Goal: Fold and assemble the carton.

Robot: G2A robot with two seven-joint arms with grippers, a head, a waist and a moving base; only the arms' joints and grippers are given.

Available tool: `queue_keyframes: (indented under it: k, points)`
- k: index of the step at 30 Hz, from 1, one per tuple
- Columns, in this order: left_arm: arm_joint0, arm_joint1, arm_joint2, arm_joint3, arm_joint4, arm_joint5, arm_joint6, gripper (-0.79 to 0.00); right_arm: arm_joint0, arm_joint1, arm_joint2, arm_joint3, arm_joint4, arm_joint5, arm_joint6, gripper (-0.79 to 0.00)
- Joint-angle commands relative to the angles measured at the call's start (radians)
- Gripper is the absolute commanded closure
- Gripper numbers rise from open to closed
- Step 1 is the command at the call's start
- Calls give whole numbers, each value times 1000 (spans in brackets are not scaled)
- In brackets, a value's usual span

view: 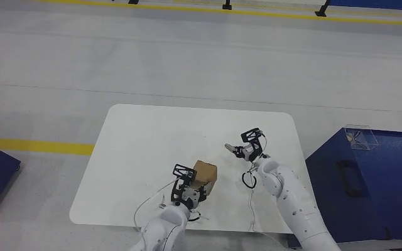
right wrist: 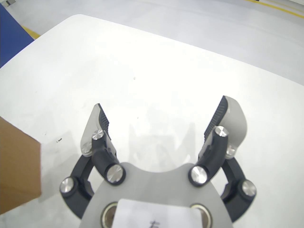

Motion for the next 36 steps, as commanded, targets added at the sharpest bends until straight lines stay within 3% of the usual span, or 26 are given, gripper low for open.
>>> queue_keyframes:
  k: [1,3,7,13,16,22,23,24,25,29,31,34,36]
  points:
    - [-34,-9,15,-76,-16,109,-240,0,-15,4,16,-17,7,-9,2,-785]
    - [-85,-18,28,-95,-12,187,-398,0,-29,7,22,-30,8,-13,5,-785]
    - [-229,-36,85,-54,71,252,-705,0,-51,7,12,-47,-3,-15,-1,-785]
    - [-377,-97,117,175,172,122,-838,0,-50,3,-3,-19,-12,-4,-14,-785]
    - [-437,-151,115,275,195,61,-898,0,-51,3,1,-10,-1,-7,-20,-785]
    - [-570,-269,113,562,178,55,-905,0,-51,3,1,-10,-1,-7,-20,-785]
    - [-599,-289,110,616,174,55,-905,-102,-51,3,1,-10,-1,-7,-20,-785]
    - [-630,-307,108,667,182,55,-905,-416,-51,3,1,-10,-1,-7,-20,-785]
    - [-656,-325,104,713,190,55,-905,-785,-51,3,1,-10,-1,-7,-20,-785]
    - [-725,-391,73,804,205,55,-905,-785,-51,3,1,-10,-1,-7,-20,-785]
    - [-737,-416,61,807,238,55,-905,-785,-51,3,1,-10,-1,-7,-20,-785]
    - [-723,-442,35,723,319,55,-905,-785,-51,3,1,-10,-1,-7,-20,-785]
    - [-685,-450,36,572,432,72,-888,-785,-51,3,1,-10,-1,-7,-20,-785]
